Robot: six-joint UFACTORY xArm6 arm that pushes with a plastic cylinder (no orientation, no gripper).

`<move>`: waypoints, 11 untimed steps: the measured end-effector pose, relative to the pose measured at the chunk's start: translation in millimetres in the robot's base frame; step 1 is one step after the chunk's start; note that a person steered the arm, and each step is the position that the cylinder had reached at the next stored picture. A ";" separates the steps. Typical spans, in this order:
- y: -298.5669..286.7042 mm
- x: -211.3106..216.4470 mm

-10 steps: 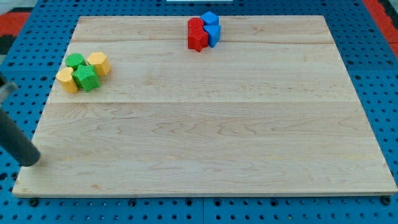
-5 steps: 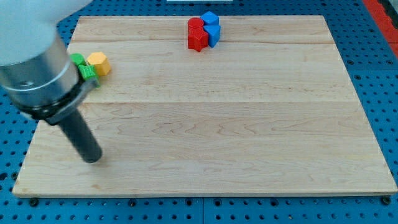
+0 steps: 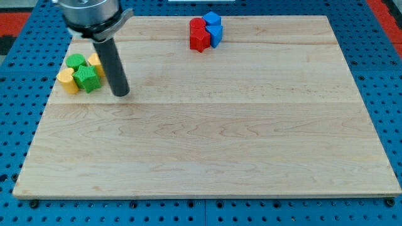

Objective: Point at the red circle

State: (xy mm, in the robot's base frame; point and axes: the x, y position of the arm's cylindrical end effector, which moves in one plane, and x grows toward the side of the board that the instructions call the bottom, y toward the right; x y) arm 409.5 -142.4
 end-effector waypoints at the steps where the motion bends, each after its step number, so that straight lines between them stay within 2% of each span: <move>1: 23.3 -21.3; 3: 23.3 -37.0; 4: 22.7 -54.9; 5: 20.1 -95.4; 9: 21.9 -142.6; 11: 56.3 -194.0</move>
